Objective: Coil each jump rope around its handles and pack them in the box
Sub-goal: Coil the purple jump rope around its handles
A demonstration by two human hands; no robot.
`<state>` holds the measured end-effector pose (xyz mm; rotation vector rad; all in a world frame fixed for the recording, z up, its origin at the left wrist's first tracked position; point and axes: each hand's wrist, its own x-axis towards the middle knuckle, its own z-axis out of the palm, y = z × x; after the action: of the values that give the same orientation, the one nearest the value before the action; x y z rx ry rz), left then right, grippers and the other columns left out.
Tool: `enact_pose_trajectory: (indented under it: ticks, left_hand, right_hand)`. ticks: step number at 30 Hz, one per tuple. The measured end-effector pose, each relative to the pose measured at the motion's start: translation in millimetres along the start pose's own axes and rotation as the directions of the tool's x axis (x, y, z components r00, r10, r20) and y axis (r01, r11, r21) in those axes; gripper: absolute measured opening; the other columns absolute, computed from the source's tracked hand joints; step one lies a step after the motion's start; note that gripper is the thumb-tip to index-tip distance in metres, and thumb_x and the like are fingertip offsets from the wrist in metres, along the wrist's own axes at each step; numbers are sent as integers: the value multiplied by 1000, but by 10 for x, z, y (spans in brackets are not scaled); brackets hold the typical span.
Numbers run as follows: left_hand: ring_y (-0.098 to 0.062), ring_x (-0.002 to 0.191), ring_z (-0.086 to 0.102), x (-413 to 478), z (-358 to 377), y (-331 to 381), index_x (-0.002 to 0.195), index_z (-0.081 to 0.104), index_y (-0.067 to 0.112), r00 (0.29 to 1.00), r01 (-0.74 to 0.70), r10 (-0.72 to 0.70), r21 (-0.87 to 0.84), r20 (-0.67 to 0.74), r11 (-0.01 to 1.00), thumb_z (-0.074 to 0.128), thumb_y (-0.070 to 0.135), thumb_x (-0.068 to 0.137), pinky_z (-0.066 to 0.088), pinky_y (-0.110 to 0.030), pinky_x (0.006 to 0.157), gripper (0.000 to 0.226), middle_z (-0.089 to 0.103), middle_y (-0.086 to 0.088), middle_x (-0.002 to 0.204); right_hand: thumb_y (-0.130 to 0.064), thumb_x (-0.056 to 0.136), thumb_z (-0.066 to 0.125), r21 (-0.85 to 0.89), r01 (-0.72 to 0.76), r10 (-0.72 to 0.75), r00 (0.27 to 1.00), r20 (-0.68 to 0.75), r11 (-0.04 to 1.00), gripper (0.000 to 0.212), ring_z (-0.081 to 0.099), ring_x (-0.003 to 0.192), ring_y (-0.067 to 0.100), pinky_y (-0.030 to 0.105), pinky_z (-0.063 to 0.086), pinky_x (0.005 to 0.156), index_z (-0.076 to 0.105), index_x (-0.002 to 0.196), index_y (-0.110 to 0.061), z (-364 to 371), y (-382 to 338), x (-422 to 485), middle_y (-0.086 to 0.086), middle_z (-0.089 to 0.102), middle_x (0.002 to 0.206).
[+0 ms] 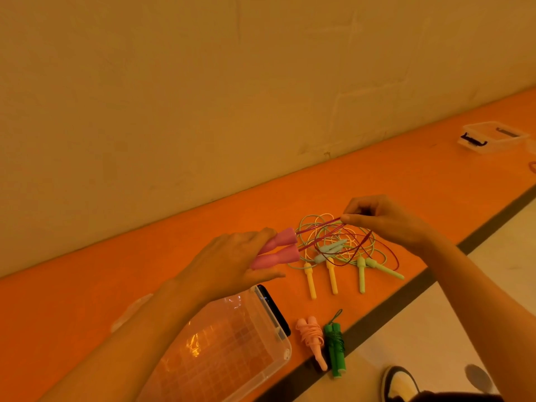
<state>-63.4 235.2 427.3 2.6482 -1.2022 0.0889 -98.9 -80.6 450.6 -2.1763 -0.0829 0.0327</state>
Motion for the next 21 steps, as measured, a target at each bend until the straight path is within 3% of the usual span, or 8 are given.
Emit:
enact_pose_trajectory:
  ticks: [3, 7, 9, 11, 13, 17, 19, 21]
  left_hand:
    - [-11, 85, 58, 4, -8, -8, 138, 40, 32, 1000, -12, 11, -16, -26, 1000, 50, 71, 88, 44, -28, 65, 63, 63, 12, 114]
    - [-10, 83, 58, -12, -41, -46, 136, 43, 31, 999, 1, -3, -42, -48, 999, 53, 61, 93, 46, -29, 65, 53, 63, 11, 112]
    - [-11, 83, 58, -32, -71, -90, 137, 43, 30, 998, 29, -32, -62, -47, 998, 56, 58, 93, 44, -28, 64, 54, 64, 9, 114]
    - [-9, 79, 56, -56, -110, -140, 134, 46, 31, 993, 87, -97, -143, -64, 986, 60, 55, 91, 40, -27, 62, 51, 65, 7, 108]
    - [-8, 75, 56, -69, -140, -182, 125, 51, 34, 977, 155, -190, -284, -100, 946, 64, 57, 86, 42, -26, 60, 47, 64, 8, 98]
    - [-13, 87, 63, -62, -125, -192, 118, 58, 37, 946, 203, -296, -472, -131, 858, 67, 67, 67, 55, -44, 75, 60, 66, 10, 100]
    - [-17, 92, 65, -47, -107, -182, 117, 60, 36, 932, 225, -338, -518, -134, 825, 69, 57, 62, 55, -49, 79, 60, 68, 8, 103]
    - [-21, 90, 67, -22, -99, -173, 114, 61, 32, 908, 248, -396, -588, -135, 770, 72, 44, 63, 55, -52, 76, 53, 69, 4, 101]
  right_hand:
    - [-42, 81, 63, -16, -6, 5, 999, -53, 1000, 25, 57, 66, 6, 23, 45, 62, 70, 86, -18, -44, 27, 11, -7, 65, 72]
    - [-53, 83, 57, -161, 4, -11, 999, -38, 987, 29, 60, 73, 23, 39, 47, 65, 71, 86, -28, -197, 131, -20, 4, 67, 81]
    - [-57, 84, 50, -228, 3, -12, 999, -39, 974, 34, 51, 62, 14, 37, 41, 61, 71, 85, -30, -237, 163, -43, 4, 62, 75]
    - [-54, 87, 47, -235, 9, -20, 999, -43, 972, 34, 45, 58, 7, 33, 37, 59, 70, 85, -28, -247, 183, -58, 5, 59, 72]
    - [-48, 92, 45, -238, 13, -28, 998, -61, 971, 32, 47, 61, 13, 35, 37, 61, 69, 88, -28, -235, 193, -69, 8, 60, 76]
    - [-29, 102, 44, -250, 4, -25, 996, -84, 968, 26, 51, 64, 8, 30, 38, 60, 69, 96, -26, -154, 288, -54, 3, 59, 78]
    - [-30, 103, 44, -273, -9, -12, 997, -74, 962, 25, 52, 66, 20, 29, 39, 59, 68, 96, -27, -49, 321, -38, 4, 61, 79]
    - [-29, 103, 43, -287, -2, -14, 998, -54, 958, 25, 50, 63, 14, 23, 37, 56, 67, 95, -27, 83, 343, -18, 3, 61, 77]
